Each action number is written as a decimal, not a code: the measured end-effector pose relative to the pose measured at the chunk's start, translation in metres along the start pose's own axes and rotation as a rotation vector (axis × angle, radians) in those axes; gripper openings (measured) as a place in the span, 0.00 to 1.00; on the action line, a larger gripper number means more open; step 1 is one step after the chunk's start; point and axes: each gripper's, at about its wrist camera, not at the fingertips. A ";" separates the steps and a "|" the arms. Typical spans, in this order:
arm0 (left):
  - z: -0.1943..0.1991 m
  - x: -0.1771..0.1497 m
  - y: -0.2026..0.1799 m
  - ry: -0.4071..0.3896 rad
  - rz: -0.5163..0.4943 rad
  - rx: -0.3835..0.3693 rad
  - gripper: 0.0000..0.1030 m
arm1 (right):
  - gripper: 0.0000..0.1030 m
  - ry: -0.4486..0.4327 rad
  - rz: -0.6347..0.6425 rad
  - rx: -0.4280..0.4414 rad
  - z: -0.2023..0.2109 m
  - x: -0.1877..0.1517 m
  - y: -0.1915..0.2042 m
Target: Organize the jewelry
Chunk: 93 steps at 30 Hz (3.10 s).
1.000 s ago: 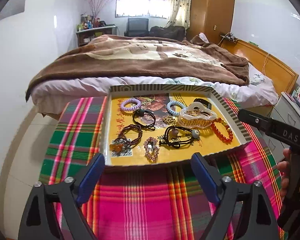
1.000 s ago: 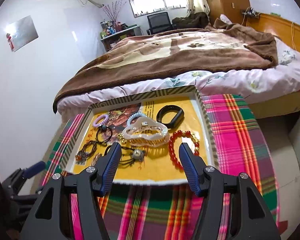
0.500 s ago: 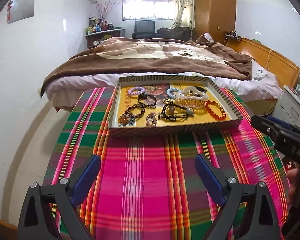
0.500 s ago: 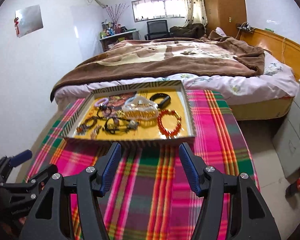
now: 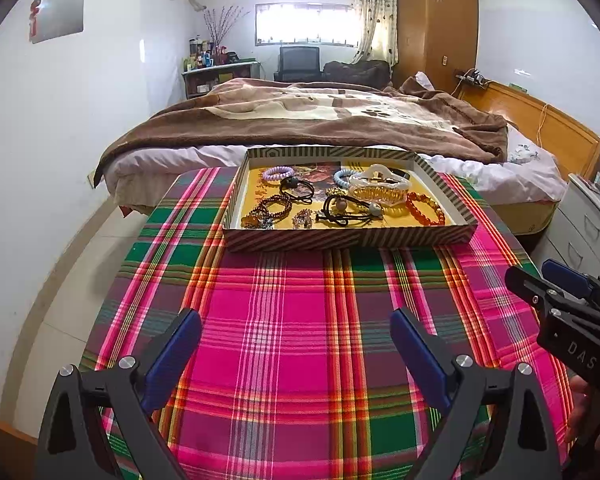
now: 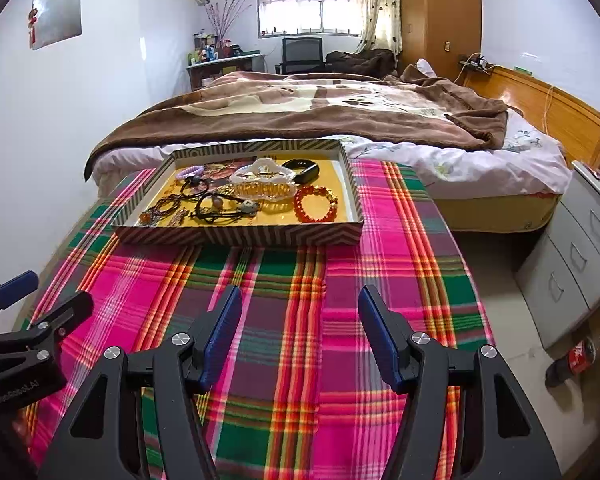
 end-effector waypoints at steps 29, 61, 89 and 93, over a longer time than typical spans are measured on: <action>0.001 -0.002 -0.001 0.000 0.014 0.017 0.93 | 0.59 0.006 -0.001 0.019 0.001 -0.006 0.010; 0.000 -0.006 -0.001 0.002 0.036 0.015 0.93 | 0.59 0.007 0.000 0.025 0.000 -0.007 0.015; 0.001 -0.005 0.001 0.002 0.046 0.024 0.93 | 0.59 0.010 -0.002 0.024 -0.001 -0.010 0.017; 0.001 -0.005 0.001 0.001 0.046 0.024 0.93 | 0.59 0.010 -0.003 0.024 -0.001 -0.010 0.017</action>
Point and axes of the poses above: each gripper's, at about its wrist camera, not at the fingertips, and z roughly against the way its jaws point, y to its left, x to its top, and after that the axes turned 10 degrees about z, right-handed
